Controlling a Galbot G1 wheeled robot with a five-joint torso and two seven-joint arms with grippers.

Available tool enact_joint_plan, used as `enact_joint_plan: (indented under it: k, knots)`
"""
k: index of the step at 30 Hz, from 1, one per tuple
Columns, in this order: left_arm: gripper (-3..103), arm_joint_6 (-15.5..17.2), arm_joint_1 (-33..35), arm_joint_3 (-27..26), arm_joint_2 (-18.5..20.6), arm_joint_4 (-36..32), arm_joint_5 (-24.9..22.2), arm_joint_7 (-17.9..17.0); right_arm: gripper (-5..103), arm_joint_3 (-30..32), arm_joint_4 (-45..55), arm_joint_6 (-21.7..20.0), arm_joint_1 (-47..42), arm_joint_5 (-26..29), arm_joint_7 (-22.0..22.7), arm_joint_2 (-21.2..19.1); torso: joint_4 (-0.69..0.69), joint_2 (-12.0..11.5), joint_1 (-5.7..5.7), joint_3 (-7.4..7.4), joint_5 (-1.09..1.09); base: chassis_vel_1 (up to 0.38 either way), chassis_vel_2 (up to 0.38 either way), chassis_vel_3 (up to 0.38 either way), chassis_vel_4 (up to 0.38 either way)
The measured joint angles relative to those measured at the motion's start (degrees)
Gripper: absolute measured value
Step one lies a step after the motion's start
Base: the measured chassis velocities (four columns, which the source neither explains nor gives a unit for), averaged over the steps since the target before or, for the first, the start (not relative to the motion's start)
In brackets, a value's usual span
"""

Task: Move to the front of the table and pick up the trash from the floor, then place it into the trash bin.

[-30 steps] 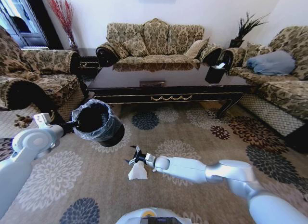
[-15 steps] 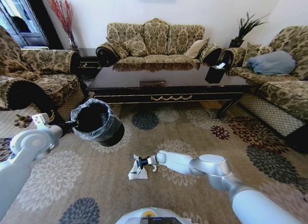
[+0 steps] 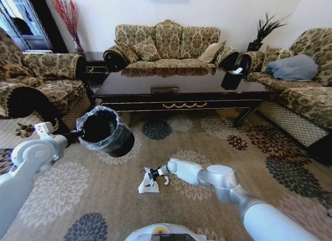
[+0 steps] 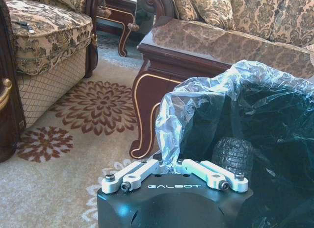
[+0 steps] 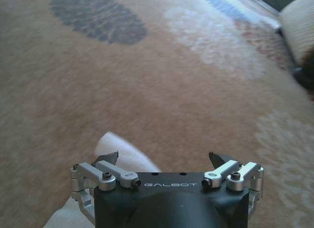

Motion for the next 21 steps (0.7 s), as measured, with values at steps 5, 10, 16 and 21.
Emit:
enact_joint_plan:
  k: [5,10,16,21]
  knots:
    - [3,0.0,-0.1,0.1,0.0,-0.1,0.0,0.0,100,-0.3,-0.8,0.2,0.0,-1.9,-0.9,0.1,-0.03,0.0,0.0,0.0,0.0,0.0,0.0,0.0,0.0]
    - [3,0.0,-0.4,0.4,0.0,-0.1,0.0,0.0,93,-0.1,-1.2,-0.2,0.3,-3.2,-0.2,0.1,-0.01,0.0,0.0,0.0,-0.01,0.0,0.0,0.0,0.0]
    - [3,-0.1,-0.5,0.6,-0.2,-0.2,0.0,0.0,71,0.1,-1.9,-0.8,0.2,-5.3,3.2,0.1,-0.01,0.0,0.0,0.0,0.0,0.0,0.0,0.0,0.0]
    - [3,-0.1,-0.5,0.7,-0.2,-0.4,0.0,0.0,54,0.3,-2.5,-0.7,0.1,-6.7,4.1,-0.1,-0.01,0.0,0.0,0.0,0.0,0.0,0.0,0.0,0.0]
